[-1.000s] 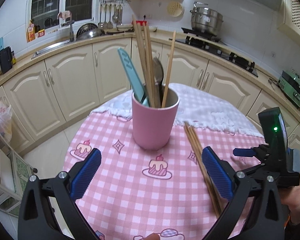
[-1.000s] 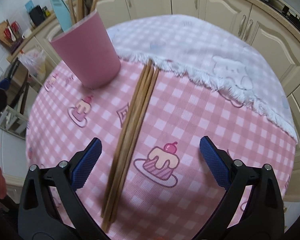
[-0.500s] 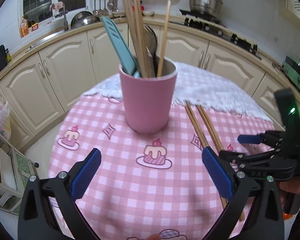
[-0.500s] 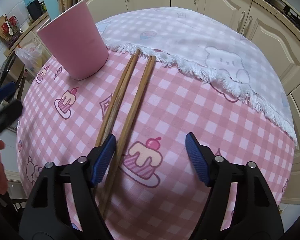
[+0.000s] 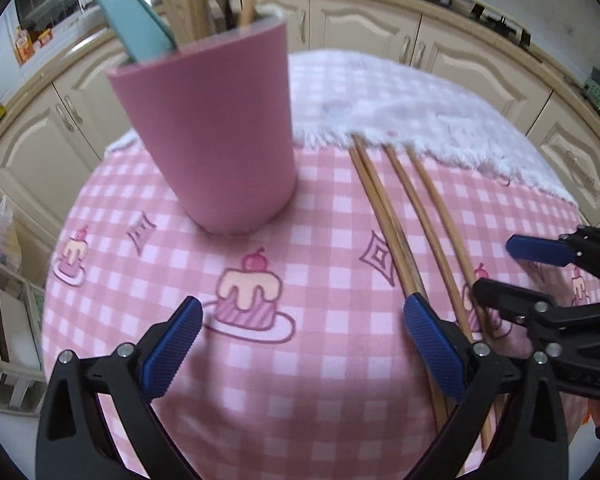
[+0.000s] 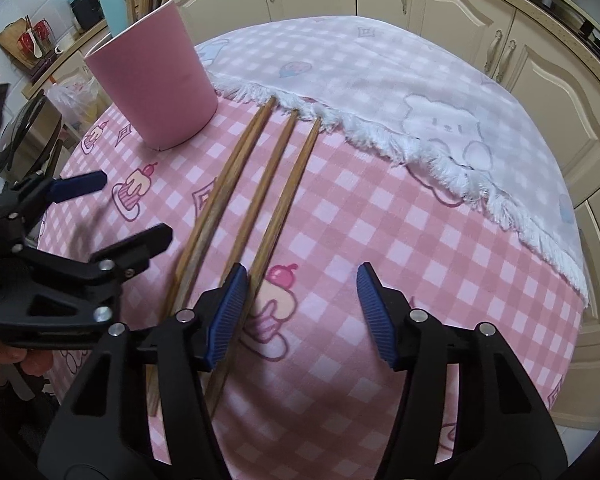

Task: Organize utensils
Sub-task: 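Grasp one chopstick each with the left and right grippers and lift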

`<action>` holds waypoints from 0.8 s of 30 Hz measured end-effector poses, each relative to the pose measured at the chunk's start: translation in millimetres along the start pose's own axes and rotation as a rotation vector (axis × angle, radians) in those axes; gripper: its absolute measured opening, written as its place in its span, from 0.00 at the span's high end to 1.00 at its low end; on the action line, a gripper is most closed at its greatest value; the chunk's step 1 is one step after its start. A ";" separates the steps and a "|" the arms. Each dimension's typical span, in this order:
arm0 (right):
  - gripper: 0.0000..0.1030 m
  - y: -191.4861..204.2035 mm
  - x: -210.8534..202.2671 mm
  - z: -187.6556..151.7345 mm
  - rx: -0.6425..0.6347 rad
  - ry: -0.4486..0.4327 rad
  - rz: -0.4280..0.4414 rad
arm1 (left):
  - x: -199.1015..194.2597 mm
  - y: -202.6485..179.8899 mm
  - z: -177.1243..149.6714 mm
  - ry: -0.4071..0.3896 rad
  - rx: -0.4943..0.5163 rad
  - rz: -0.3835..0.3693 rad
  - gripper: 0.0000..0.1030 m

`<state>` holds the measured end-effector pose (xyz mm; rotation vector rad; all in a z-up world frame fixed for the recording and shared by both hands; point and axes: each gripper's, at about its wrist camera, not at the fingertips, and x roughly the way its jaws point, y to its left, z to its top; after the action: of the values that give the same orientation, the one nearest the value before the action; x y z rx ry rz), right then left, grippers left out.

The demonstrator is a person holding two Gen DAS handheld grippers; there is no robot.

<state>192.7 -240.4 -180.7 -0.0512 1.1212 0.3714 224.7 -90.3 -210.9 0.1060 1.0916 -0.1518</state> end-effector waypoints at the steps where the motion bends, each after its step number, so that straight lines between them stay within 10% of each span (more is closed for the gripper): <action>1: 0.44 -1.0 -0.5 -0.9 0.000 -0.004 0.007 | 1.6 -2.3 0.8 0.008 0.003 0.002 0.04; 14: 0.44 -17.4 -7.7 -11.5 0.009 -0.068 0.105 | 12.3 -13.1 12.5 0.031 -0.049 -0.024 0.04; 24: 0.44 -6.7 -6.9 -11.8 0.025 -0.046 0.015 | 20.9 -11.2 23.6 0.011 -0.053 -0.011 0.04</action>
<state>181.9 -251.2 -180.8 -0.0119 1.0808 0.3698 252.9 -106.5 -218.8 0.0534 1.1065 -0.1324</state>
